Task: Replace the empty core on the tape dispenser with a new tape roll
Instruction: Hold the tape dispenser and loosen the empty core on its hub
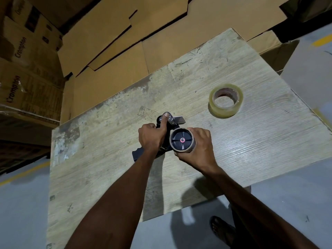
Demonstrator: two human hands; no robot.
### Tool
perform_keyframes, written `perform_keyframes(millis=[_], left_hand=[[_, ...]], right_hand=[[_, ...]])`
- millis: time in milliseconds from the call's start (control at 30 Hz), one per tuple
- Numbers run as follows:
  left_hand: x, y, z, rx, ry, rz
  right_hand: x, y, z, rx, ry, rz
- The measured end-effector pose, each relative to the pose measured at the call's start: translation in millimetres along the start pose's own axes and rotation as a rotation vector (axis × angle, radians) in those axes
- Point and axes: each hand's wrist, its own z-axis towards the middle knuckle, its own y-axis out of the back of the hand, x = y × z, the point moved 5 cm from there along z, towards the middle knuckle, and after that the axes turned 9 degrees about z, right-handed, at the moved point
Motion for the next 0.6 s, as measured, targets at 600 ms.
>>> perform_keyframes(millis=[600], left_hand=[[-1.6,7.4,-1.4,-0.015,0.157,0.002]], right_hand=[[-12.6,33.2,31.3,0.209,-1.031,0.824]])
